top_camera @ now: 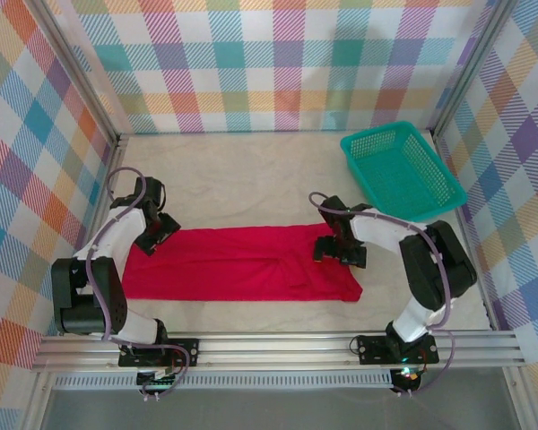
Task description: Fold the inside-out t-shirt
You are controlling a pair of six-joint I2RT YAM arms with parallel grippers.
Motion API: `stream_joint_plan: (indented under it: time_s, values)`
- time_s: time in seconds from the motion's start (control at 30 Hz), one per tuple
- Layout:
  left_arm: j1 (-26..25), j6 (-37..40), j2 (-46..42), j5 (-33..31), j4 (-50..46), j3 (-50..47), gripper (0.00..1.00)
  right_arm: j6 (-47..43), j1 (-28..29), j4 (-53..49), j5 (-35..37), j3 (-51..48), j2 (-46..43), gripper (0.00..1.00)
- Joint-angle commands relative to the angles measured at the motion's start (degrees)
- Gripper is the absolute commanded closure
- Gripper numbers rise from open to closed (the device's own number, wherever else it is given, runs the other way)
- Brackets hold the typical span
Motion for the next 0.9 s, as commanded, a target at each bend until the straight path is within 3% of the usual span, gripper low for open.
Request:
stream_joint_plan:
  time_s: [0.0, 0.13, 0.37, 0.43, 0.57, 0.63, 0.87]
  values:
    - [0.2, 0.7, 0.0, 0.0, -0.6, 0.2, 0.33, 0.2, 1.1, 3.4, -2.6, 1.1, 3.9, 0.15]
    - [0.2, 0.9, 0.1, -0.1, -0.9, 0.5, 0.33, 2.7, 6.1, 4.5, -2.0, 3.7, 6.3, 0.32]
    - [0.2, 1.3, 0.3, 0.2, -1.4, 0.7, 0.34, 5.6, 10.2, 3.8, -1.0, 7.3, 12.7, 0.47]
    - [0.2, 1.8, 0.2, -0.5, -2.2, 1.0, 0.34, 5.5, 10.1, 4.2, -0.7, 6.6, 13.1, 0.58]
    - [0.2, 2.1, -0.2, -1.2, -3.3, 1.7, 0.35, 4.1, 9.4, 4.3, 0.1, 5.7, 12.5, 0.88]
    - [0.2, 1.9, -0.7, -0.6, -3.3, 1.9, 0.35, 3.3, 8.4, 3.0, 1.3, 5.4, 10.7, 0.97]
    - [-0.4, -0.6, -0.3, 5.3, 0.2, 0.6, 0.36, -2.2, 1.5, -4.2, 6.4, 2.5, -5.3, 1.0]
